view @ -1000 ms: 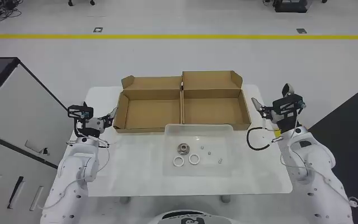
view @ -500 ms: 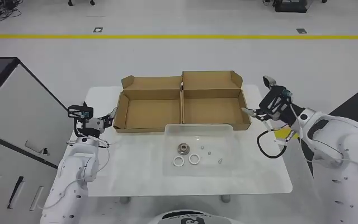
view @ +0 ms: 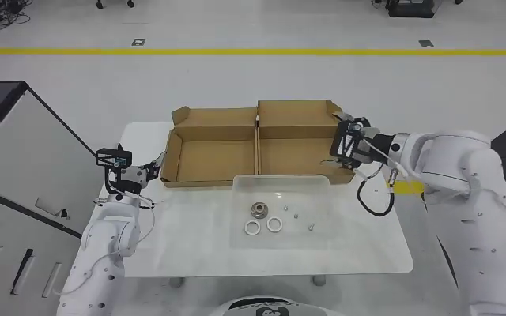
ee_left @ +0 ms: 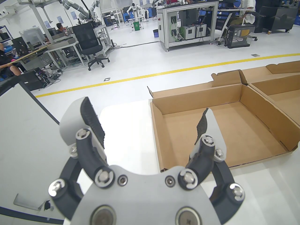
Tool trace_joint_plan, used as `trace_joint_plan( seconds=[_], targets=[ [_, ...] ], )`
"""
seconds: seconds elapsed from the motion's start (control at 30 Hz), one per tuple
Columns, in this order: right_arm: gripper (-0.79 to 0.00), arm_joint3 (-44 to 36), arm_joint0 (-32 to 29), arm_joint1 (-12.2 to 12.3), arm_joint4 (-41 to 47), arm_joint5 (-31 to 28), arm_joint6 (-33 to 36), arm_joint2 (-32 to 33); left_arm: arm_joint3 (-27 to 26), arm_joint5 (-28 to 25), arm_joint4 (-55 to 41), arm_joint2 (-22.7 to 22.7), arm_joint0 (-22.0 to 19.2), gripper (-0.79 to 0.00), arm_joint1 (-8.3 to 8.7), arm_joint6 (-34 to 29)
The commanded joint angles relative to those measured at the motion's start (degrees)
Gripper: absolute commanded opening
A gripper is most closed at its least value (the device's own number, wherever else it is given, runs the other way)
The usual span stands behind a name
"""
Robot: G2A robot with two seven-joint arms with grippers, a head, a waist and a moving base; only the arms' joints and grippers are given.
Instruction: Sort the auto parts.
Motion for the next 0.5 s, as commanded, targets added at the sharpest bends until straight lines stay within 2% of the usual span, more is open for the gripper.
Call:
trace_joint_plan(
  seconds=[0.0,0.3,0.47],
  targets=[
    [0.000,0.63,1.96,1.75,0.22,0.25,0.25,-3.40,0.00,0.00,0.00,0.00,0.00,0.000,0.00,0.00],
    [0.000,2.78,10.25,10.07,4.20,0.65,0.65,-18.24,0.00,0.00,0.00,0.00,0.00,0.000,0.00,0.00],
    [0.000,2.93,14.69,14.16,10.34,3.12,3.12,-26.29,0.00,0.00,0.00,0.00,0.00,0.000,0.00,0.00]
  ],
)
